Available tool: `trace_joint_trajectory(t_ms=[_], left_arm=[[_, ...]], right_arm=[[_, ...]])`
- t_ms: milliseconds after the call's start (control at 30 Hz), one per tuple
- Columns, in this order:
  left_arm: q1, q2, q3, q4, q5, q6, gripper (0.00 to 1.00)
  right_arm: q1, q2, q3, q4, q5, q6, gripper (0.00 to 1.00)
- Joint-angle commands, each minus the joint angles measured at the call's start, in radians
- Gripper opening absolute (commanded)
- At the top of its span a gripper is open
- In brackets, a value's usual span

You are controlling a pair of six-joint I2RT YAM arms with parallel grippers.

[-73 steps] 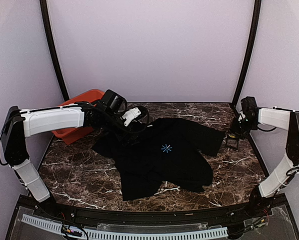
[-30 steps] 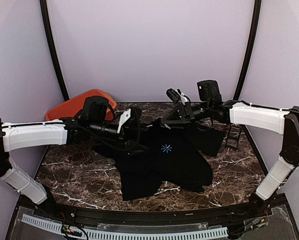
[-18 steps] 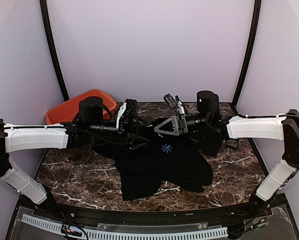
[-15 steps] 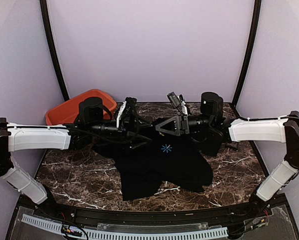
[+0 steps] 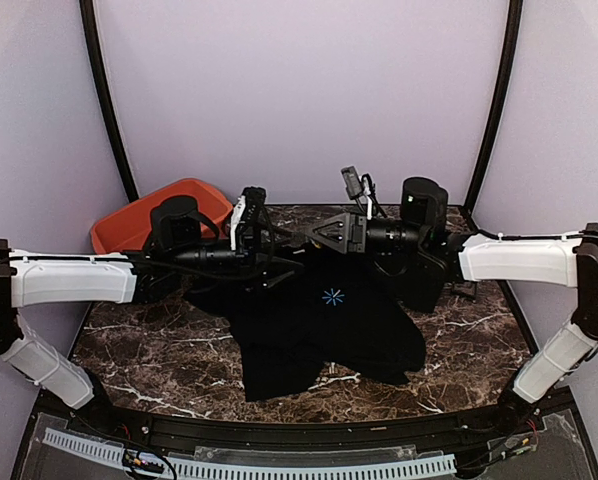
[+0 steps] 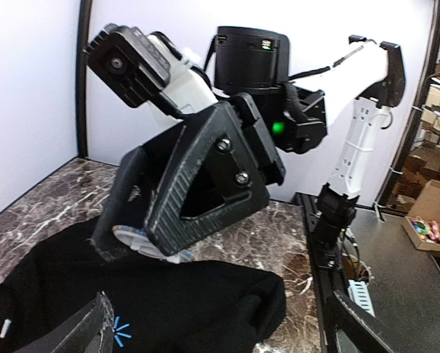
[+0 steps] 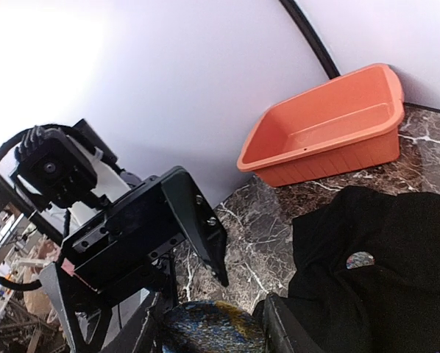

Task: Pin the brooch onto the clothing
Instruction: Pass from the right arm to the left

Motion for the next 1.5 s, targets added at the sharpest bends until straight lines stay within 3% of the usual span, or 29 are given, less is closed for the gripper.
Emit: trace_joint_trajectory(t_ms=[0, 233, 400, 667, 867, 1467], left_arm=[[-0.015, -0.046, -0.003, -0.118, -0.224, 0.058, 0.99], [-0.051, -0.016, 0.057, -0.229, -0.396, 0.071, 0.98], [-0.085, -0.001, 0.05, -0.139, -0.423, 0.048, 0.95], [-0.106, 0.054, 0.113, -0.119, -0.423, 0.037, 0.75], [-0.106, 0.062, 0.129, -0.134, -0.426, 0.044, 0.5], [-0.106, 0.032, 0.107, -0.132, -0.491, 0.057, 0.45]], right_arm=[[0.031, 0.003, 0.0, -0.005, 0.171, 0.09, 0.41], [0.087, 0.001, 0.005, 0.035, 0.278, 0.121, 0.41], [0.118, -0.014, 0.008, 0.004, 0.365, 0.086, 0.41], [0.149, -0.044, -0.012, -0.015, 0.427, 0.05, 0.41], [0.154, -0.055, -0.017, -0.022, 0.433, 0.035, 0.41], [0.171, -0.04, -0.005, -0.056, 0.438, 0.018, 0.41]])
